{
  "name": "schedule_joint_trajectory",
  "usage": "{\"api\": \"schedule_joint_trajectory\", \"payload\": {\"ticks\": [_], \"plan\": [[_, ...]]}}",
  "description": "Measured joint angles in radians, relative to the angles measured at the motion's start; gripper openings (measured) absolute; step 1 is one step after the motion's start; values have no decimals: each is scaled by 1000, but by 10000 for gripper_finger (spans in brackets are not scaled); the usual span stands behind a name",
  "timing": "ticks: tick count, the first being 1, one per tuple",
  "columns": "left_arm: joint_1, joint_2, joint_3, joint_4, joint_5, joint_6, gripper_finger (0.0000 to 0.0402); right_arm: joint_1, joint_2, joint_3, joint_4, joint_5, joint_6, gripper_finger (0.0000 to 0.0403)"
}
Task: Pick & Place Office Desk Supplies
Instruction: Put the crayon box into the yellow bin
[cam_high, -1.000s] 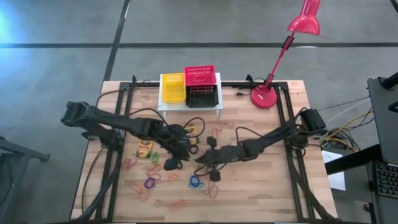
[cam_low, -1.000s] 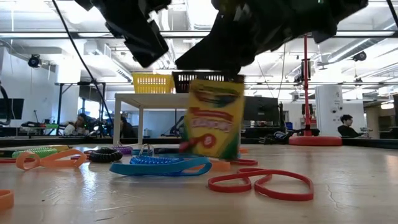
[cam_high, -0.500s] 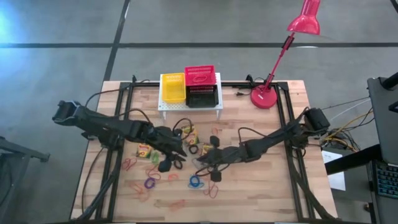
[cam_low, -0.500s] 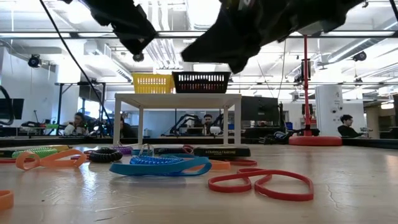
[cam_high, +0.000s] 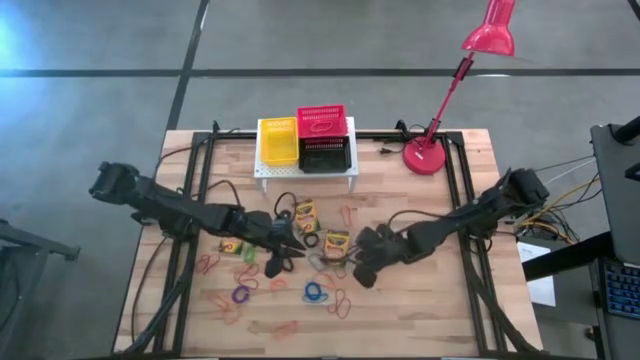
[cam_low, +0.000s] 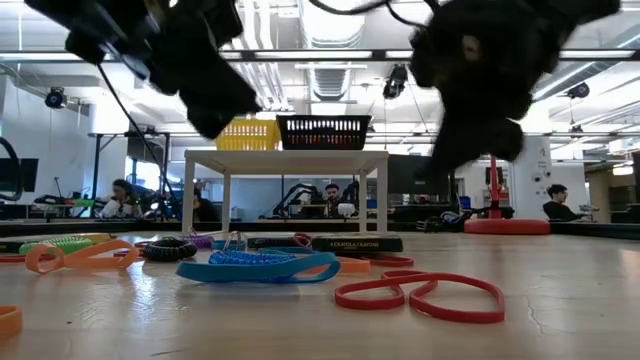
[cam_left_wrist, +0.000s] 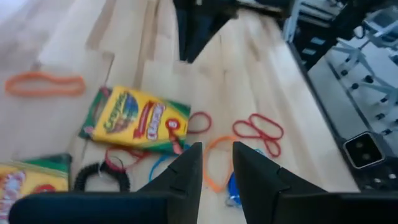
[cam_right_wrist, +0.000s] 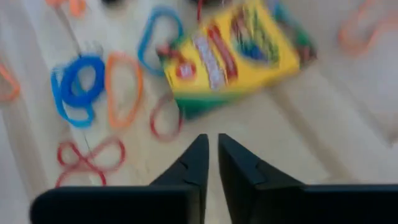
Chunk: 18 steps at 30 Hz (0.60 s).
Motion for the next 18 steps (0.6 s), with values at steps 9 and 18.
{"api": "schedule_joint_trajectory", "payload": {"ticks": [9,18], "plan": [[33,224,70,52,-3,-38,52,-5,82,-169,362,91,167,166],[85,372,160,42,-3,-39,28,-10,125,-267,633,259,275,214]]}}
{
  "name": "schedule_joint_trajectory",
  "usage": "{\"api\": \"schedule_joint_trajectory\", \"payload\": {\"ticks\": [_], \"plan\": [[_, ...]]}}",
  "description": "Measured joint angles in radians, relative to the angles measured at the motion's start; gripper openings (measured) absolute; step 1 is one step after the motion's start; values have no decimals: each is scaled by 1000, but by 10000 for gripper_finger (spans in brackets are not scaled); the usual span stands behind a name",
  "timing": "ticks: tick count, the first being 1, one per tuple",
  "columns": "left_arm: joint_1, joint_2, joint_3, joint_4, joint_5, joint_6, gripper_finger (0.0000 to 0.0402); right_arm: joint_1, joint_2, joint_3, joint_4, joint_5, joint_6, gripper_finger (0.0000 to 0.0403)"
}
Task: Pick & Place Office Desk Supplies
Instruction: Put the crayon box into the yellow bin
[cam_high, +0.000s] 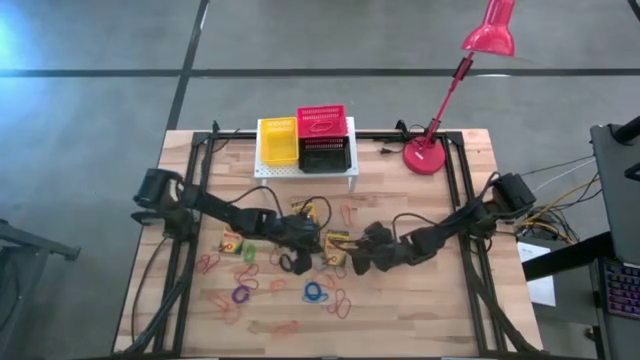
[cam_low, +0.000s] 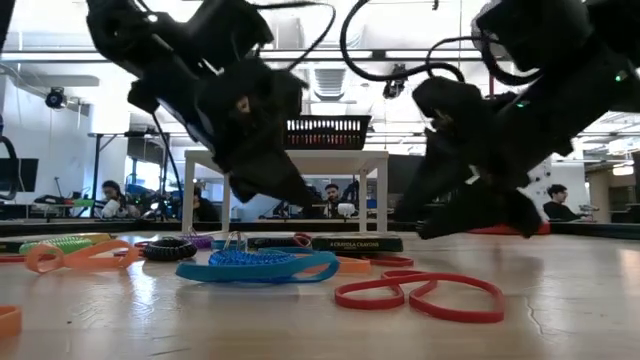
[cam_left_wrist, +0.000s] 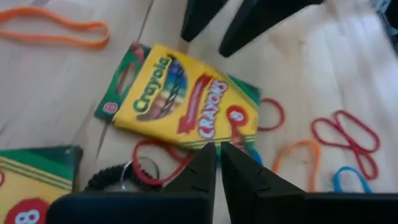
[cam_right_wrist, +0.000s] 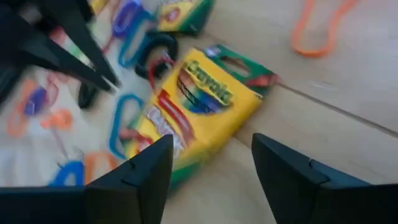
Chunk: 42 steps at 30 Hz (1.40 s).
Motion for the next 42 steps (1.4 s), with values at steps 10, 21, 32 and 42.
{"api": "schedule_joint_trajectory", "payload": {"ticks": [10,21,32,42], "plan": [[8,59,16,19,-24,0,28,-9,101,-39,194,52,-17,215],[9,93,16,44,-41,0,28,-21,100,-10,185,-37,-6,215],[10,103,17,47,-45,1,28,-70,103,65,99,-189,-2,214],[10,103,16,47,-44,2,28,-84,106,91,108,-200,-69,146]]}}
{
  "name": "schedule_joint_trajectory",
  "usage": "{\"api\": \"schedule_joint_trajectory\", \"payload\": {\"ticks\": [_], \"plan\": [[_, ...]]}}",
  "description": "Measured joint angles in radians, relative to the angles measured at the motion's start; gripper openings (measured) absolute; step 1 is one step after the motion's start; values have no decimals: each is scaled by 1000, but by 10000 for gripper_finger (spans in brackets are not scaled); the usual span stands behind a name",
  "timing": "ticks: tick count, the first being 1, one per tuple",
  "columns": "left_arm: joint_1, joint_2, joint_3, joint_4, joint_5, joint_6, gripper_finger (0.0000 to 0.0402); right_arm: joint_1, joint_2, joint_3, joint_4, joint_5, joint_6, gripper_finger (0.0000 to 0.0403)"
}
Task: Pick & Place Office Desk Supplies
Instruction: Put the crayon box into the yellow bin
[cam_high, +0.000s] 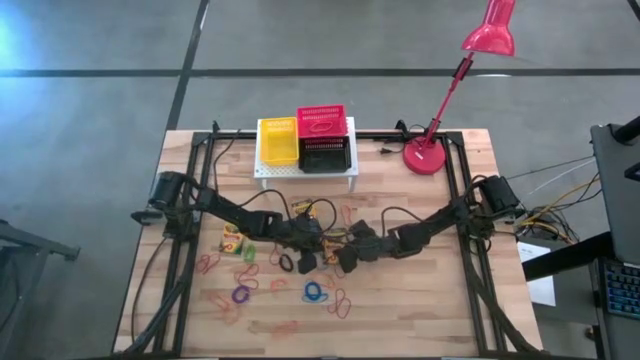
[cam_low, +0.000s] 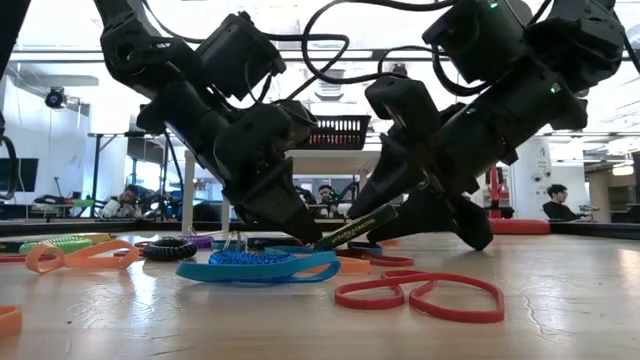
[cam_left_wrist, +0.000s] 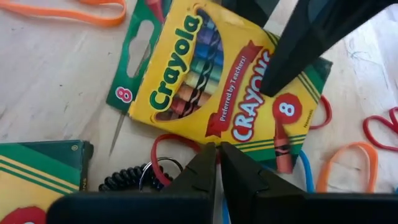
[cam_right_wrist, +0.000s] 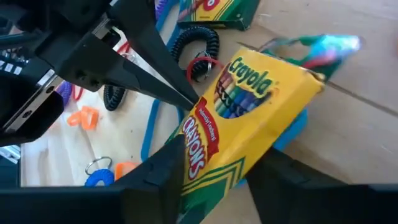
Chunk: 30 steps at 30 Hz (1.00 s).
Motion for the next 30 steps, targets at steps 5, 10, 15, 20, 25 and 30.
{"api": "schedule_joint_trajectory", "payload": {"ticks": [5,10,15,20,25,30], "plan": [[0,-40,0,-47,14,-4,28,28,-23,0,-3,48,-43,72],[-5,-152,0,-138,19,-20,28,80,-65,0,-8,143,-131,26],[-35,-304,-2,-219,19,-16,28,147,-98,7,-5,268,-288,38],[-88,-451,-4,-286,19,78,28,211,-88,47,10,403,-462,47],[-151,-532,-36,-270,-7,187,28,247,-55,111,64,432,-698,34],[-181,-536,-109,-167,-15,244,30,268,-58,183,64,432,-872,35]]}}
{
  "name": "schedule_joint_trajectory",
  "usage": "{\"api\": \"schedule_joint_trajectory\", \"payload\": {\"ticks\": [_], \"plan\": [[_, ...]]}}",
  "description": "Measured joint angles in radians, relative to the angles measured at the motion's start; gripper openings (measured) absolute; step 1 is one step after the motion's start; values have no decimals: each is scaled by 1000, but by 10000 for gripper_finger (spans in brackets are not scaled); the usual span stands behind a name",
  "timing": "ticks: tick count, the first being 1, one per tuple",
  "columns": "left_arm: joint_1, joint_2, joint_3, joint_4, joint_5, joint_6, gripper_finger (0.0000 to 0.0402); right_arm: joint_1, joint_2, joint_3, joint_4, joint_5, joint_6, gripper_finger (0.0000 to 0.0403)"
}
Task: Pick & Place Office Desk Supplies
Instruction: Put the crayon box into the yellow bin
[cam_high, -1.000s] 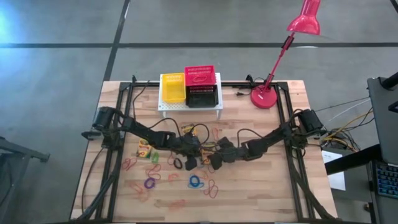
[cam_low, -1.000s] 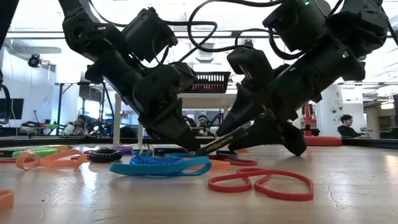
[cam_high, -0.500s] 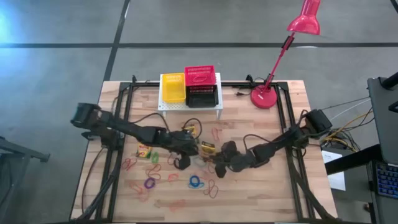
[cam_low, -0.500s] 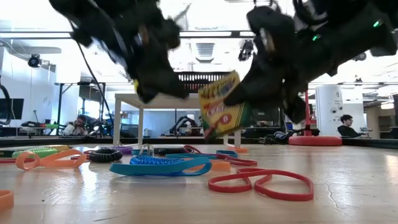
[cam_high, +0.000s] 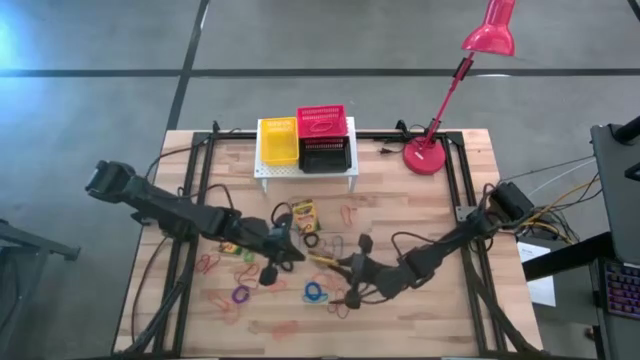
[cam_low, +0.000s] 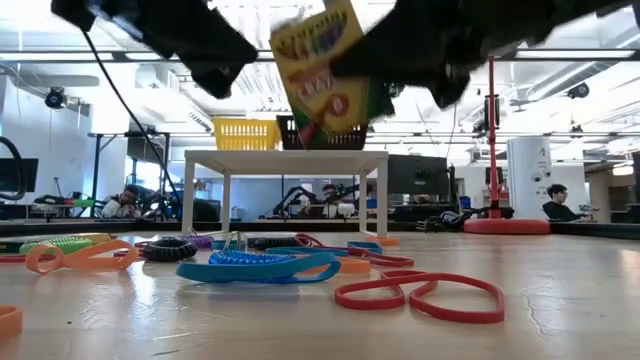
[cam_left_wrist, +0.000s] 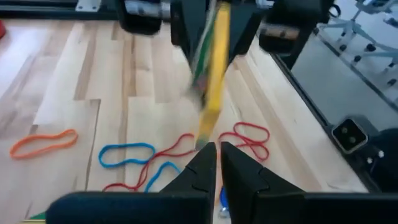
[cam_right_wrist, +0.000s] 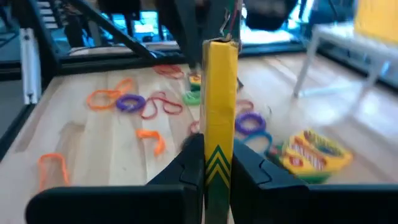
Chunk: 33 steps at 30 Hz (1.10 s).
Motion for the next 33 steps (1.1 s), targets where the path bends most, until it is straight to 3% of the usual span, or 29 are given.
{"api": "schedule_joint_trajectory", "payload": {"ticks": [5,9,13,17,21,28,33], "plan": [[-5,39,-113,265,0,25,67,14,-2,57,0,0,-99,38],[-5,80,-193,560,6,27,126,16,-2,81,-3,0,-133,38],[-5,121,-221,720,10,30,189,16,-2,91,-4,0,-137,38],[-6,158,-199,738,24,29,237,17,-2,93,-4,-2,-138,38],[-9,205,-155,734,37,26,259,21,-2,90,-7,-3,-138,38],[-19,227,-125,703,44,29,254,23,-6,78,-11,-3,-143,38],[-17,217,-123,667,6,25,245,49,-61,79,-121,-1,-155,38]]}}
